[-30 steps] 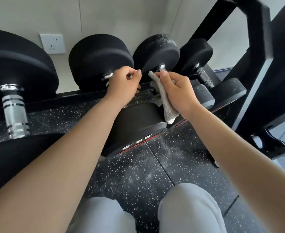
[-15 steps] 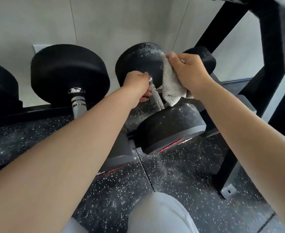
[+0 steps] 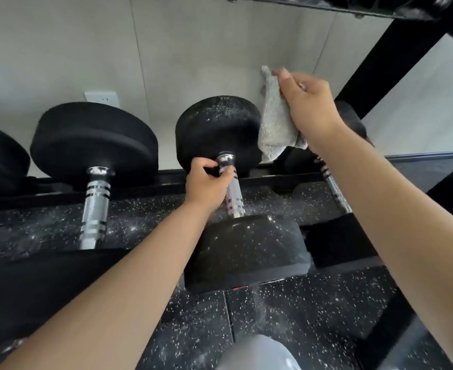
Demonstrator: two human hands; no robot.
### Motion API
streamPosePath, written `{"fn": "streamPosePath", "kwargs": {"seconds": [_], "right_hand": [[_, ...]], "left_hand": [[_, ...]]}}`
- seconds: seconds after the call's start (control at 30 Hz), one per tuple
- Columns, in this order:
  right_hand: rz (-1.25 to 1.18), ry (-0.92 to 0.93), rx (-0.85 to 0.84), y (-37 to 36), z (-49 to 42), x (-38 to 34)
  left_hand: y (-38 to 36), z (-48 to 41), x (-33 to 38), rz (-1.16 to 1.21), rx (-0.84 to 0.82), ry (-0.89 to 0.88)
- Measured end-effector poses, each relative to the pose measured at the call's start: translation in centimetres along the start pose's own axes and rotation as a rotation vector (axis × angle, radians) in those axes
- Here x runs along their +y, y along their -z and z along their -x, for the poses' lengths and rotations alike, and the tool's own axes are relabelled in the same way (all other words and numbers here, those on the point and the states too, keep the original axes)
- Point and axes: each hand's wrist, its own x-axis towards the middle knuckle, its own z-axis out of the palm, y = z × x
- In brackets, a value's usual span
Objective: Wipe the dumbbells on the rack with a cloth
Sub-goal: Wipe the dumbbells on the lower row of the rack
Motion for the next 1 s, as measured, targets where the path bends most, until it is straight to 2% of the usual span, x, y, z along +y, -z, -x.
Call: {"fn": "streamPosePath", "kwargs": {"seconds": [0.17,0.2,0.3,0.37,0.47,0.67,0.73,0.77,0.87,0.93,1.0], "right_hand": [[0.092,0.145,-0.101,-4.0,-2.6,-1.0],[0.180,0.180,-0.136,-5.1,-2.9,-1.1],[0.680,0.240,-0.223,-7.7,-3.0,-0.8],[0.811,0.275,-0.203,-8.1,-2.6,-0.5],[0.652,0.264,-0.172,-7.3,-2.7,0.4],[0.152,-0.070,-0.165,-5.1,-3.4,3.0],[0.165,-0.079,-0.172,-5.6,-3.6,2.5],[0.250,-0.046,-0.173,-6.2,-3.5,1.9],[0.572,0.268,-0.141,-7.7,-2.8,0.8],[0.557,0.314,-0.170,-7.5,-2.7,0.9],[0.399,0.213,-0.225,-6.7,-3.1,2.0]], "left_hand": [[0.4,0.1,-0.1,0.025,-0.043,0.080],[0.5,0.2,0.0,0.032,-0.045,0.096],[0.6,0.1,-0.1,0.041,-0.069,0.155],[0.6,0.3,0.0,0.042,-0.160,0.219],[0.5,0.6,0.1,0.124,-0.394,0.324],[0.4,0.5,-0.2,0.248,-0.455,0.343],[0.4,0.5,-0.1,0.260,-0.449,0.347],[0.4,0.5,-0.1,0.265,-0.452,0.349],[0.4,0.4,-0.2,0.277,-0.454,0.346],[0.5,0.3,-0.3,0.283,-0.458,0.356],[0.5,0.1,-0.4,0.294,-0.455,0.371]]}}
